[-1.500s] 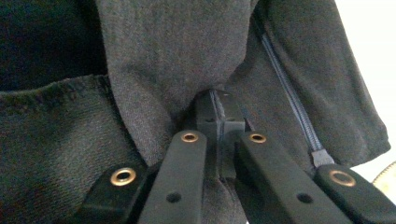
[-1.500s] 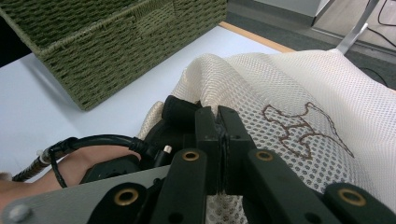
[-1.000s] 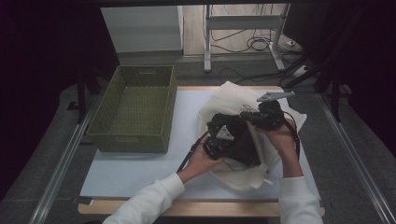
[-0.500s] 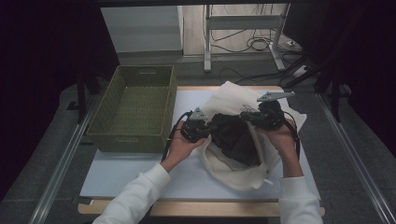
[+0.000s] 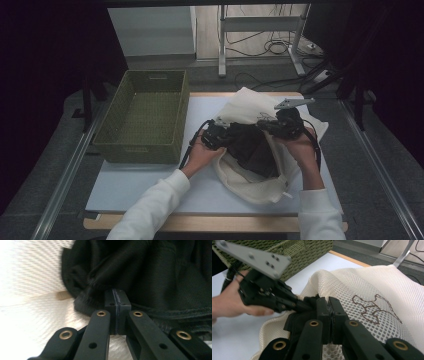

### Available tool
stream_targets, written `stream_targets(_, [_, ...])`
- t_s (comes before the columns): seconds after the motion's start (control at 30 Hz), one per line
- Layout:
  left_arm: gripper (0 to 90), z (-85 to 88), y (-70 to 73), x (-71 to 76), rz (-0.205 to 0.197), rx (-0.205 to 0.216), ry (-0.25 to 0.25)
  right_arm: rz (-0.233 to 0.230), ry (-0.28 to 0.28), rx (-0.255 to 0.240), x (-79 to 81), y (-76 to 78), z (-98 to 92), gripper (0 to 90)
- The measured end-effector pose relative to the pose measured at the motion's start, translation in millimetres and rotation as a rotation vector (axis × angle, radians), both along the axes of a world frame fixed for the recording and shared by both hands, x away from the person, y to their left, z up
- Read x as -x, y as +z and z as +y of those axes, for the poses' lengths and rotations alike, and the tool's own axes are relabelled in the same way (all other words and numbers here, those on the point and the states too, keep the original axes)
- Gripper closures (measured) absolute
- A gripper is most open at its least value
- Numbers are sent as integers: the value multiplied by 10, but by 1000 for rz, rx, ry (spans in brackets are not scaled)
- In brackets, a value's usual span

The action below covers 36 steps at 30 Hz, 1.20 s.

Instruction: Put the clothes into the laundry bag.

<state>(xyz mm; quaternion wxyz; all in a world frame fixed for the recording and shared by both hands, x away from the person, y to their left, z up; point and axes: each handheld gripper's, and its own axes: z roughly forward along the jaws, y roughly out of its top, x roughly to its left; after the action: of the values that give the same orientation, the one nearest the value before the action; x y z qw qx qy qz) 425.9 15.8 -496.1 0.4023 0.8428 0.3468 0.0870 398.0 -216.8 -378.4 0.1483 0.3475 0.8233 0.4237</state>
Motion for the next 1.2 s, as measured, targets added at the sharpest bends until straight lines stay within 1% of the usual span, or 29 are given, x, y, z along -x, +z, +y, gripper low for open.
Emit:
stream_targets(0.03, [900,-59,-39,0,12,-6,-8,-2,-1,1,4,5,-1,882])
stream_targets(0.07, [900,-83,-56,2,16,-10,-12,-3,-1,1,6,7,-3,882])
stream_targets(0.17, [900,-133,-71,15,23,-21,-20,-5,-1,0,7,11,-3,882])
stream_targets(0.23, [900,-146,-73,16,26,-19,-21,-6,-2,-1,5,11,-3,882])
stream_targets(0.27, [900,-158,-74,14,36,-16,-25,-6,-2,-1,5,11,-3,882])
stream_targets(0.3, [900,-193,-79,17,38,-21,-27,-8,-4,0,6,13,-1,882])
stream_targets(0.4, [900,-240,-80,23,34,-25,-30,-12,-7,2,11,17,3,882])
stream_targets(0.47, [900,-292,-88,28,24,-15,-28,-13,-8,1,15,21,5,882])
stream_targets(0.53, [900,-335,-77,26,19,-32,-34,-14,-3,0,16,25,4,882])
stream_targets(0.57, [900,-372,-75,17,14,-35,-33,-15,-2,0,17,25,4,882])
stream_targets(0.63, [900,-383,-72,10,16,-40,-30,-16,-1,-1,17,26,3,882])
stream_targets(0.67, [900,-398,-80,-1,15,-32,-24,-15,0,-1,18,26,3,882])
stream_targets(0.77, [900,-414,-83,-19,16,-29,-13,-13,-3,0,16,21,6,882])
stream_targets(0.87, [900,-406,-77,-8,13,-33,-13,-15,0,-2,16,23,0,882])
stream_targets(0.9, [900,-377,-63,5,12,-20,-16,-13,-2,-4,18,25,-3,882])
stream_targets(0.93, [900,-377,-63,5,12,-20,-16,-13,-2,-4,18,25,-3,882])
stream_targets(0.97, [900,-350,-44,17,17,-17,-22,-10,-3,-6,19,26,-7,882])
stream_targets(1.03, [900,-284,-9,46,13,-7,-31,-12,-3,-7,17,25,-13,882])
stream_targets(1.07, [900,-248,7,65,9,7,-33,-12,-3,-7,16,25,-14,882])
stream_targets(1.1, [900,-173,46,115,-2,24,-39,-10,-4,-8,14,24,-15,882])
stream_targets(1.13, [900,-173,46,115,-2,24,-39,-10,-4,-8,14,24,-15,882])
stream_targets(1.17, [900,-134,71,142,-4,29,-43,-11,-3,-8,13,23,-14,882])
stream_targets(1.2, [900,-64,112,202,-10,47,-54,-11,-4,-6,14,23,-11,882])
